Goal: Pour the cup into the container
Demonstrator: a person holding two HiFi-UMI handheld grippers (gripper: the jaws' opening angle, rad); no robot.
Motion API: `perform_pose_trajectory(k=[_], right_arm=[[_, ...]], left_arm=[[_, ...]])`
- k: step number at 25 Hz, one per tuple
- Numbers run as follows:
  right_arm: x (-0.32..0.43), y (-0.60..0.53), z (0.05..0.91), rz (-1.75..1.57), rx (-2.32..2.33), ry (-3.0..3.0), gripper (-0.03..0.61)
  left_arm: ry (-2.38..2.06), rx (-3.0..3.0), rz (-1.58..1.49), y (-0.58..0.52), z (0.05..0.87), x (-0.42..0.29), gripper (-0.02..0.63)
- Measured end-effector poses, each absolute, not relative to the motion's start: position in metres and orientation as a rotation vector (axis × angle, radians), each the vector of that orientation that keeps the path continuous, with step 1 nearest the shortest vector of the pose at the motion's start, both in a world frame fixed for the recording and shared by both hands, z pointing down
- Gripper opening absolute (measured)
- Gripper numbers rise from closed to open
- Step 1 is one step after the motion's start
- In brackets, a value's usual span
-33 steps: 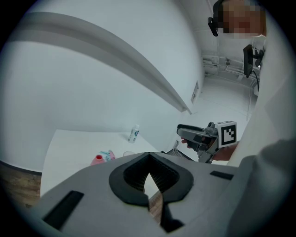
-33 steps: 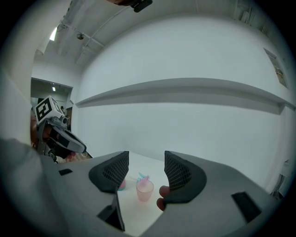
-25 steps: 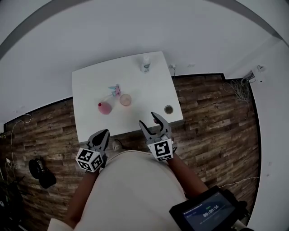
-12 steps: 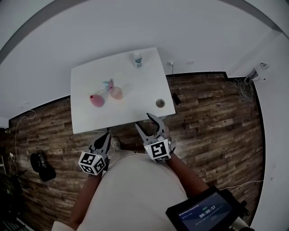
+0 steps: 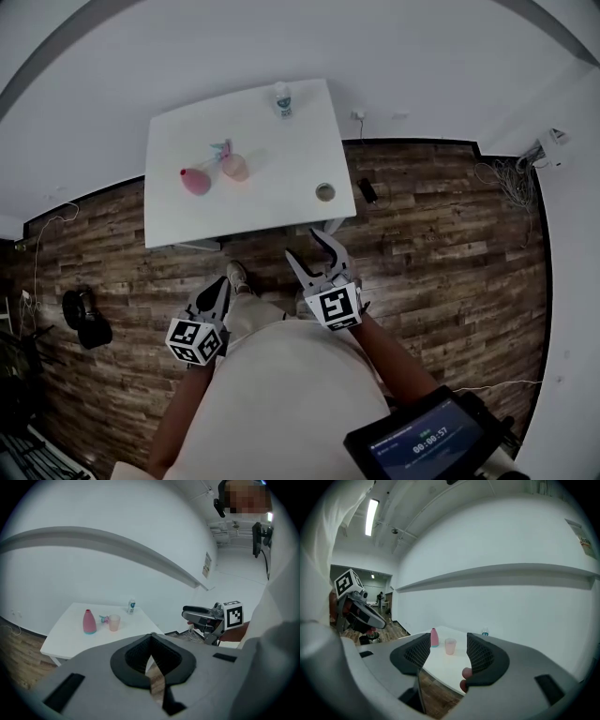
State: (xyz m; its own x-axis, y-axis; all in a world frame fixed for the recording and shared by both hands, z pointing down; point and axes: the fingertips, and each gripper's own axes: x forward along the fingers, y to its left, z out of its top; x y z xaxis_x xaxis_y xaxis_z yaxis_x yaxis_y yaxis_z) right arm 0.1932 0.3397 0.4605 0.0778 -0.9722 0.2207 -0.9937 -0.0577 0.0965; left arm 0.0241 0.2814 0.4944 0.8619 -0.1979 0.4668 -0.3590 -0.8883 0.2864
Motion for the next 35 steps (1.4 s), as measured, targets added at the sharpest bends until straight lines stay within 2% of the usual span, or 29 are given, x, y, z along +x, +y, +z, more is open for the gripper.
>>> perform_pose_trajectory(k=[9, 19, 35], right_arm=[[0.169, 0.365, 0.471, 0.165, 2.104, -2.041, 0.247], [0.160, 0.364, 0.473, 0.180, 2.061, -2.032, 0.247], [0.075, 0.343, 0.438, 0.048, 2.108, -1.888, 0.247]], left_arm=[[-0.458, 2.634, 0.680, 0.321, 0.507, -0.016, 0.009], [-0.432, 2.642, 0.641, 0.316, 0.505, -0.005, 0.009], [-0.444, 2.655, 0.529, 0.269, 0.494, -0.104, 0.009]])
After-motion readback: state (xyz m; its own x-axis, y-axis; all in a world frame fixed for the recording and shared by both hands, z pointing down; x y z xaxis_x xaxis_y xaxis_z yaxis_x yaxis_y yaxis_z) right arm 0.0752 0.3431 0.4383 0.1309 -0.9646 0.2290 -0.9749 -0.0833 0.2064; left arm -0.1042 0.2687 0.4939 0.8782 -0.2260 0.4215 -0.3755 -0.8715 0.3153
